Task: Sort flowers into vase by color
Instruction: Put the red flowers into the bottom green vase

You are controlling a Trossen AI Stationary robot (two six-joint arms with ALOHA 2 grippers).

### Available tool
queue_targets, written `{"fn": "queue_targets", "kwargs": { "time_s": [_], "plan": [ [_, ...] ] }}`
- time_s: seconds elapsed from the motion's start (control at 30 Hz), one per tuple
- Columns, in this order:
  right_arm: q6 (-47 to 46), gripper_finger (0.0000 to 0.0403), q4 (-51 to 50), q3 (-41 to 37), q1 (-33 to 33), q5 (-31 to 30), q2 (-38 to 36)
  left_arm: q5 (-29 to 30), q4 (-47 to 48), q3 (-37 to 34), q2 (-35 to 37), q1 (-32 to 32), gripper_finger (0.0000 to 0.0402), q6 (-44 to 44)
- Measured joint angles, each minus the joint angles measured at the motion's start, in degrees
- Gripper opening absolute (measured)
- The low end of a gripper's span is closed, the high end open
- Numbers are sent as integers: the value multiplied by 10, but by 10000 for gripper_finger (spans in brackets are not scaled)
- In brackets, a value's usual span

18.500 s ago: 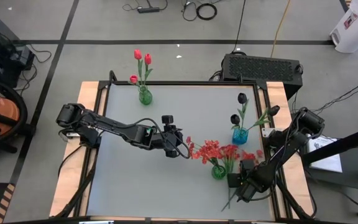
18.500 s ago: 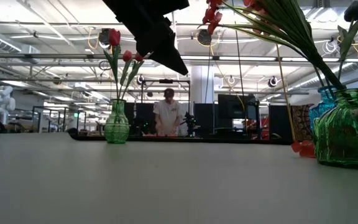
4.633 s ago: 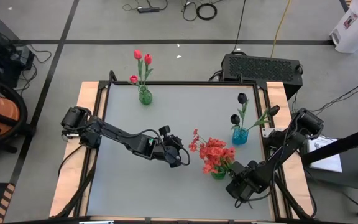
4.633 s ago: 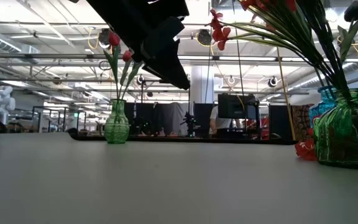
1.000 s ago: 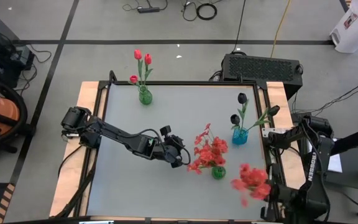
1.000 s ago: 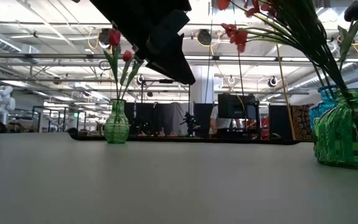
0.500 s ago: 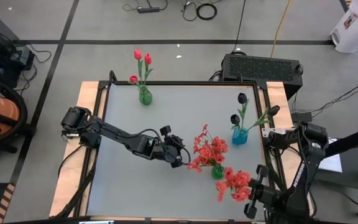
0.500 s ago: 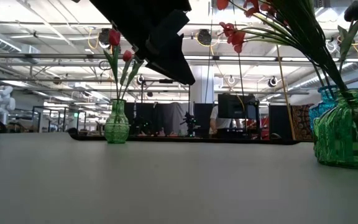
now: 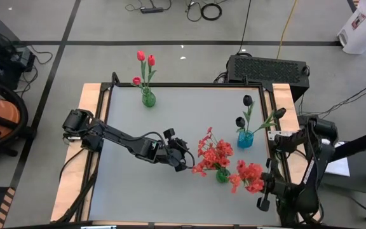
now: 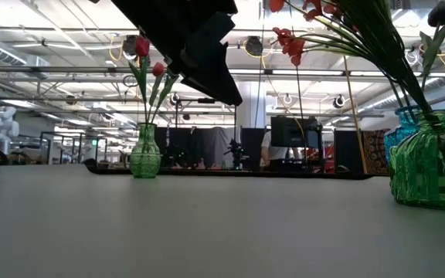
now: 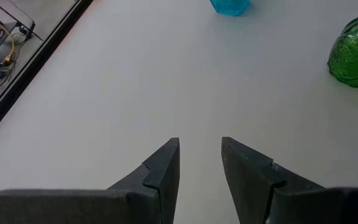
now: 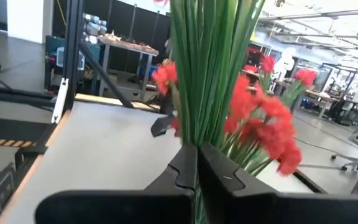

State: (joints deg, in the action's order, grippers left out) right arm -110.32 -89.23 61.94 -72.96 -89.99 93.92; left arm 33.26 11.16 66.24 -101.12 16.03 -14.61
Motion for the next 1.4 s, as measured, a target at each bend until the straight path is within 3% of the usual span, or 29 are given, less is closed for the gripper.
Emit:
{"fn": "queue_targets", "kwargs": {
  "time_s": [0.27,0.57,1.03,1.4],
  "plan": [
    [4,0,14,-50,6,-1,-50,0,-2,0,0,0,128,0],
    [24,0,146,-103,37,0,-49,0,-4,0,0,-3,128,0],
    [235,0,369,-106,81,-1,-49,0,-8,0,0,-3,128,0],
    [281,0,391,-73,86,0,-49,0,-8,0,0,-3,128,0]
  ]
}}
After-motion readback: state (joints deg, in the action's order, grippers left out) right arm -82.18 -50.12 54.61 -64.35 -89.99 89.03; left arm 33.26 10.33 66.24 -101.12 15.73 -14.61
